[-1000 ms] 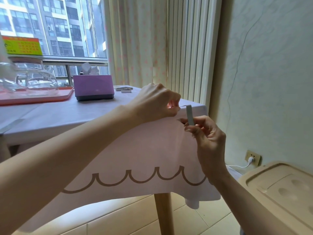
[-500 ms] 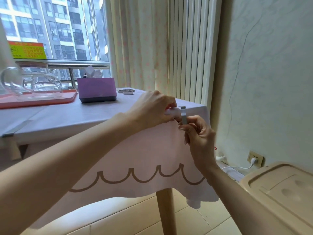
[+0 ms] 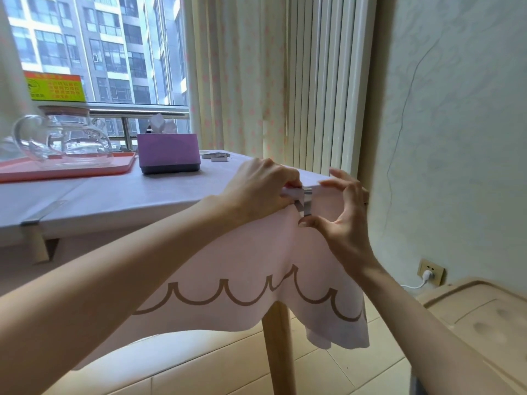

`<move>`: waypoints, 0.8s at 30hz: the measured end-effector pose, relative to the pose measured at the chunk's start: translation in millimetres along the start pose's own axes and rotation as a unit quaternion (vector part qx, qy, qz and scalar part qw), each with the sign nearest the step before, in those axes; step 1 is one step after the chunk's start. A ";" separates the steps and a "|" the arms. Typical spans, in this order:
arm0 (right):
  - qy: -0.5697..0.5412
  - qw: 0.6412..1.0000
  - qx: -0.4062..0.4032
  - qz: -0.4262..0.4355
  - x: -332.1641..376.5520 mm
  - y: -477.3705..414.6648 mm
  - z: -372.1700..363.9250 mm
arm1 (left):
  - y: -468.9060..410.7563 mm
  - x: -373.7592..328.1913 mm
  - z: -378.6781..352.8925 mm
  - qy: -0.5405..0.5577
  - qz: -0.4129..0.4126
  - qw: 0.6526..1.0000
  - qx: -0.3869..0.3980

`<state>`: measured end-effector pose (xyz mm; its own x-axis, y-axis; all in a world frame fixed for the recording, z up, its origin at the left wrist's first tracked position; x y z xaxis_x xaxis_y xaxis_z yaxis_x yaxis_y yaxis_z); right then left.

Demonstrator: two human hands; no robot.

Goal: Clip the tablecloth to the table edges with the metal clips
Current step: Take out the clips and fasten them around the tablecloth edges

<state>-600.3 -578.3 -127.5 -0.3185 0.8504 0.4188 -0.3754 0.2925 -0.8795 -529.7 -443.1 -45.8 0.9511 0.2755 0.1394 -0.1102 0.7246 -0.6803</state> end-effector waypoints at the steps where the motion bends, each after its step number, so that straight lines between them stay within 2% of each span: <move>1: 0.012 1.000 0.009 -0.007 0.0 -2.8 2.3 | 0.5 -0.6 0.4 -0.002 0.001 1.000 -0.001; 5: 0.076 0.995 0.046 0.039 5.0 -13.1 9.2 | 2.1 -4.5 2.4 0.002 -0.005 1.000 -0.010; 8: 0.117 0.989 0.060 0.073 6.7 -19.1 11.3 | 10.4 -8.6 -3.1 -0.043 0.011 0.999 -0.026; 11: 0.144 0.984 0.065 0.083 4.1 -22.0 12.4 | 28.5 -21.1 -12.5 -0.085 0.031 0.991 -0.103; 14: 0.168 0.980 0.053 0.087 4.3 -24.0 11.3 | 30.9 -28.0 -17.4 -0.090 0.073 0.982 -0.148; 19: 0.181 0.979 0.036 0.092 2.8 -25.3 6.9 | 22.8 -27.6 -18.2 -0.132 0.089 0.976 -0.149; 24: 0.173 0.982 0.017 0.079 2.8 -25.5 3.2 | 16.8 -24.2 -20.4 -0.118 0.102 0.973 -0.170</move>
<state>-594.4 -584.8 -103.1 -0.0630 0.9832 0.1715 -0.3767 0.1357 -0.9163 -548.7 -450.5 -75.3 0.8222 0.5585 0.1104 -0.1496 0.3990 -0.9047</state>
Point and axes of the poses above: each hand's wrist, its own y-axis away from the middle knuckle, its own z-axis out of the back of the hand, x = y × z, the point moved 3 cm from there along -y, towards the middle knuckle, and after that the axes turned 5 degrees about y, right-handed, at the moved point
